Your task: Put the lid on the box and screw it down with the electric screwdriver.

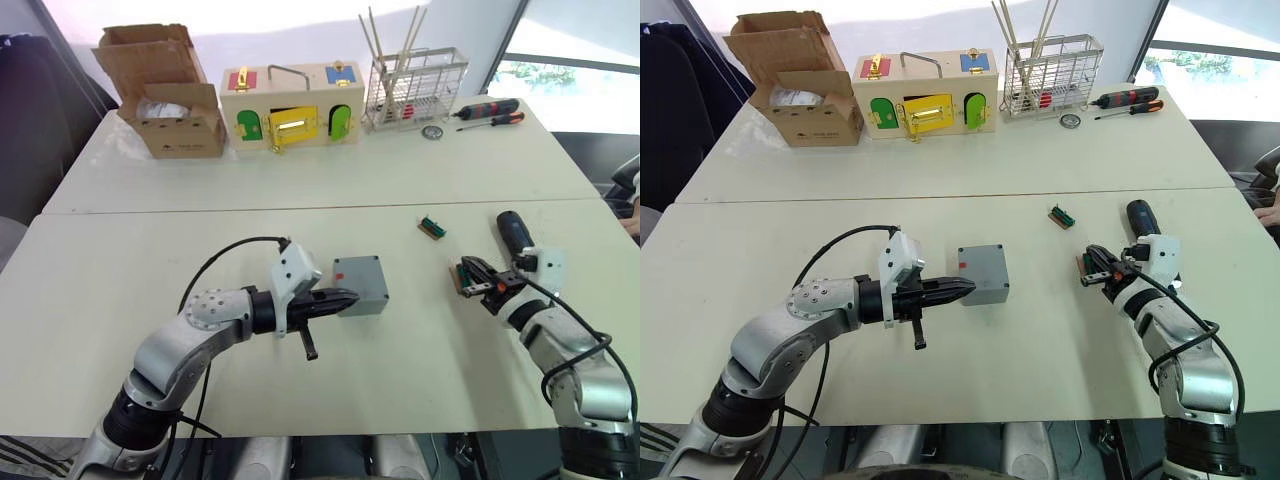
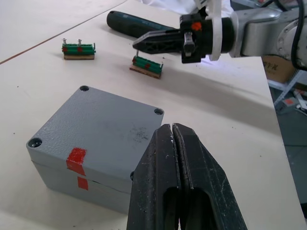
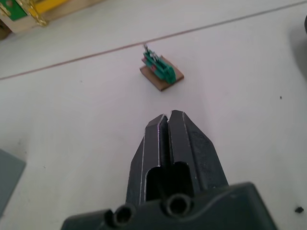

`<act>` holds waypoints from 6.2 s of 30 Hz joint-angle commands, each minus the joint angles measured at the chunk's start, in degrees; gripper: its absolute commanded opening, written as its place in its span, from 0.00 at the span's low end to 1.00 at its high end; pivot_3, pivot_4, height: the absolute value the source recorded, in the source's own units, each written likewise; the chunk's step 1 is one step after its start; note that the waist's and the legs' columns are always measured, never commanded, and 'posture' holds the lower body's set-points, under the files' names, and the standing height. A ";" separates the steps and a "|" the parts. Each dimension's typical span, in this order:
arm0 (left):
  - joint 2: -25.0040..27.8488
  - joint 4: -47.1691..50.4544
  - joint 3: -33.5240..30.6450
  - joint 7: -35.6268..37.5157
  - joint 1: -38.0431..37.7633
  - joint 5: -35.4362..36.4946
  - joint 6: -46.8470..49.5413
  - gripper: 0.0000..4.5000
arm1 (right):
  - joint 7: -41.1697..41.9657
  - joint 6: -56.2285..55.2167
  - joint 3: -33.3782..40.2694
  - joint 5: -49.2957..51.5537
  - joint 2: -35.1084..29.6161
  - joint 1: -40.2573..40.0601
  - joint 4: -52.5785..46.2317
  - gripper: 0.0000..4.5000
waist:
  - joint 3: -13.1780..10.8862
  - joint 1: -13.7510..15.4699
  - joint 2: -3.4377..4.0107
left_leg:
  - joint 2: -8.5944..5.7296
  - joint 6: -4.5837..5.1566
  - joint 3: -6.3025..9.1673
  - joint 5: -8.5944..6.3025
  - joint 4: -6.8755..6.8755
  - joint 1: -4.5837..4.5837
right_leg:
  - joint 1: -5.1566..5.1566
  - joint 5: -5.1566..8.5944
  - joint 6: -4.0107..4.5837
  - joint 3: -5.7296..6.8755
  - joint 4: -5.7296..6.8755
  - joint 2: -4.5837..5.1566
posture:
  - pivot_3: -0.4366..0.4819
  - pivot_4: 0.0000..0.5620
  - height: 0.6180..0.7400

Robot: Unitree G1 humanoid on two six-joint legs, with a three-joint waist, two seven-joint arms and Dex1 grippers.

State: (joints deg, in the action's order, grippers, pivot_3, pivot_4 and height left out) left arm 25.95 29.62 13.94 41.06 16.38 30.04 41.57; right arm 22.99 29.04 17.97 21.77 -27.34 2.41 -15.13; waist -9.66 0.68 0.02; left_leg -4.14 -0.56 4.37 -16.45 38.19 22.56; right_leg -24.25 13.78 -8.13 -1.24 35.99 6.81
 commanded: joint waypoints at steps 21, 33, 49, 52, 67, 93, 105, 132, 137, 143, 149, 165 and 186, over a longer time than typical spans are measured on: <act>8.02 -3.23 -8.78 3.85 1.96 0.56 -1.84 0.00 | 12.47 9.49 -15.13 9.51 -4.31 13.28 -9.84 0.01 | -0.01 -0.01 -0.02 | 0.02 0.08 0.04 -0.05 -0.04 0.00 | -0.01 0.00 0.00 0.03 -0.02 0.02 | 0.48 0.27 0.95; 7.19 -2.12 -8.13 2.33 1.47 0.59 -1.38 0.00 | 13.38 5.65 -17.44 5.48 -3.36 11.96 -5.60 0.01 | -0.01 -0.08 -0.02 | 0.01 0.07 0.03 -0.04 -0.05 0.00 | -0.04 0.00 0.00 0.03 -0.01 0.01 | 0.48 0.27 0.95; 6.49 -1.62 -7.40 1.25 1.12 0.39 -1.43 0.00 | 13.24 3.63 -17.40 3.54 -2.31 12.06 -2.98 0.01 | -0.01 -0.05 -0.02 | 0.01 0.03 0.03 -0.02 -0.05 -0.01 | -0.04 0.00 0.00 0.03 -0.01 0.01 | 0.48 0.27 0.95; 6.47 -1.73 -7.31 1.13 0.99 0.29 -1.55 0.00 | 13.63 3.89 -17.75 3.46 -2.43 12.15 -2.88 0.01 | -0.01 -0.07 -0.02 | 0.01 0.03 0.03 -0.02 -0.05 0.00 | -0.04 0.00 0.00 0.03 -0.01 0.01 | 0.48 0.27 0.95; 5.85 -2.15 -6.31 0.62 1.08 -0.06 -2.10 0.00 | 15.34 4.03 -17.93 2.02 -4.48 12.79 -3.59 0.86 | -0.02 -0.05 -0.02 | 0.01 0.03 0.03 -0.02 -0.05 -0.01 | -0.04 0.00 0.00 0.03 -0.01 0.01 | 0.48 0.27 0.95; -0.64 0.32 6.17 4.51 6.41 -4.16 -5.61 0.00 | 41.24 36.74 -23.81 2.90 -49.09 33.55 29.35 1.00 | -0.07 -0.58 0.06 | 0.08 0.35 -0.32 -0.21 -0.06 0.06 | 0.05 -0.01 -0.01 -0.06 -0.51 0.04 | 0.48 0.27 0.95; -2.25 3.97 6.59 -0.69 2.88 -5.68 -4.67 0.00 | 54.07 15.16 -45.65 -24.19 -37.26 57.98 67.13 1.00 | -0.09 -0.35 0.12 | 0.01 0.04 -0.48 -0.04 -0.03 0.14 | -0.06 -0.03 -0.03 -0.13 -0.55 0.06 | 0.48 0.27 0.95; -0.23 3.15 2.72 -3.16 1.62 -4.89 -3.45 0.00 | 43.29 4.99 -32.38 -32.69 -28.00 66.02 83.20 0.40 | -0.03 -0.83 0.02 | -0.02 -0.03 -0.46 -0.01 0.06 -0.10 | 0.29 -0.07 0.03 -0.17 -0.61 0.07 | 0.48 0.27 0.95; -2.64 -0.65 -7.07 -3.32 2.45 2.30 -3.44 0.00 | 33.27 8.91 -12.69 -19.45 -27.58 61.65 63.80 0.40 | -0.15 -1.48 0.42 | 0.01 -0.03 -0.55 -0.01 -0.13 0.26 | -0.33 -0.07 0.02 -0.23 -0.52 0.10 | 0.48 0.27 0.95; -0.03 -3.15 -7.74 -0.30 3.77 2.87 -2.86 0.00 | 14.62 10.97 12.10 -3.50 -5.48 34.01 10.77 0.40 | -0.09 -1.06 0.29 | 0.10 -0.20 0.00 0.08 -0.04 0.66 | -0.67 -0.07 0.02 0.18 0.12 0.01 | 0.48 0.27 0.95; -1.11 -6.27 -4.72 -0.33 4.61 -0.53 -5.06 0.00 | 1.19 11.44 11.42 7.94 15.05 24.92 -11.15 0.40 | -0.13 -0.06 0.43 | -0.08 -0.35 0.04 0.21 0.18 0.72 | -0.71 -0.07 0.02 -0.02 0.20 0.12 | 0.48 0.27 0.95; -8.25 -14.88 -0.72 -2.07 5.07 -6.76 -10.81 0.00 | -3.28 5.24 -4.47 9.04 17.81 17.42 -16.48 0.40 | -0.10 -1.43 0.40 | -0.07 -0.41 0.12 0.24 0.00 0.66 | -0.73 -0.06 0.03 0.08 0.22 -0.01 | 0.48 0.27 0.95; -7.29 -13.05 1.94 -2.17 1.71 -10.86 -10.80 0.00 | -2.32 3.47 -8.97 9.84 15.28 15.12 -13.62 0.40 | -0.09 -1.39 0.39 | -0.06 -0.40 0.11 0.24 0.02 0.63 | -0.71 -0.06 0.03 0.08 0.19 -0.02 | 0.48 0.27 0.95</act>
State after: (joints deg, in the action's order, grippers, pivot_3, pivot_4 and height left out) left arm 18.01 15.89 15.07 38.65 18.75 19.85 30.50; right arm 20.07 35.05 8.92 30.70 -11.84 16.83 -26.77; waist -9.76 -0.71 0.42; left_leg -4.20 -0.96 4.47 -16.21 38.21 23.19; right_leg -24.96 13.73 -8.09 -1.16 36.19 6.80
